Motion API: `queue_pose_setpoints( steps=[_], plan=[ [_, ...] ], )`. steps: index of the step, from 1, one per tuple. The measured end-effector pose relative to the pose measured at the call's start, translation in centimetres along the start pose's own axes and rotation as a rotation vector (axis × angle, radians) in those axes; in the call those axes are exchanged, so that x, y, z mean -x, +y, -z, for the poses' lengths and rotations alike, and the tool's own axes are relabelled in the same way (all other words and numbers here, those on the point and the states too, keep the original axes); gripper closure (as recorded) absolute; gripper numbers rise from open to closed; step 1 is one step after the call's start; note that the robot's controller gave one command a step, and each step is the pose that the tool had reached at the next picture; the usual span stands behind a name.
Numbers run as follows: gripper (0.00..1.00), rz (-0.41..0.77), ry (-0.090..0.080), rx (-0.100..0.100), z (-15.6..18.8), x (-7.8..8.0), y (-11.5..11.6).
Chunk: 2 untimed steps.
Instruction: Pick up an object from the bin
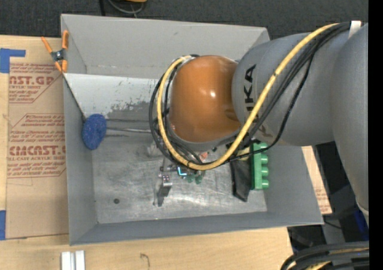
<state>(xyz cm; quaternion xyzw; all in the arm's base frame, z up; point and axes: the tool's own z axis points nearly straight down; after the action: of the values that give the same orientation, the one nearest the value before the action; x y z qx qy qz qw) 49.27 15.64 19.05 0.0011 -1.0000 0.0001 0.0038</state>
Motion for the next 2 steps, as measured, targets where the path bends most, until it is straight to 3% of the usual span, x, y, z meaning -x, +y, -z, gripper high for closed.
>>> queue_pose_setpoints(
  steps=[1, 2],
  plan=[
    [0.0, -0.002, -0.008, 0.001, 0.42, 0.19, -0.07],
    [0.0, 0.16, -0.01, 0.0, -0.13, 0.0, -0.21]
  ],
)
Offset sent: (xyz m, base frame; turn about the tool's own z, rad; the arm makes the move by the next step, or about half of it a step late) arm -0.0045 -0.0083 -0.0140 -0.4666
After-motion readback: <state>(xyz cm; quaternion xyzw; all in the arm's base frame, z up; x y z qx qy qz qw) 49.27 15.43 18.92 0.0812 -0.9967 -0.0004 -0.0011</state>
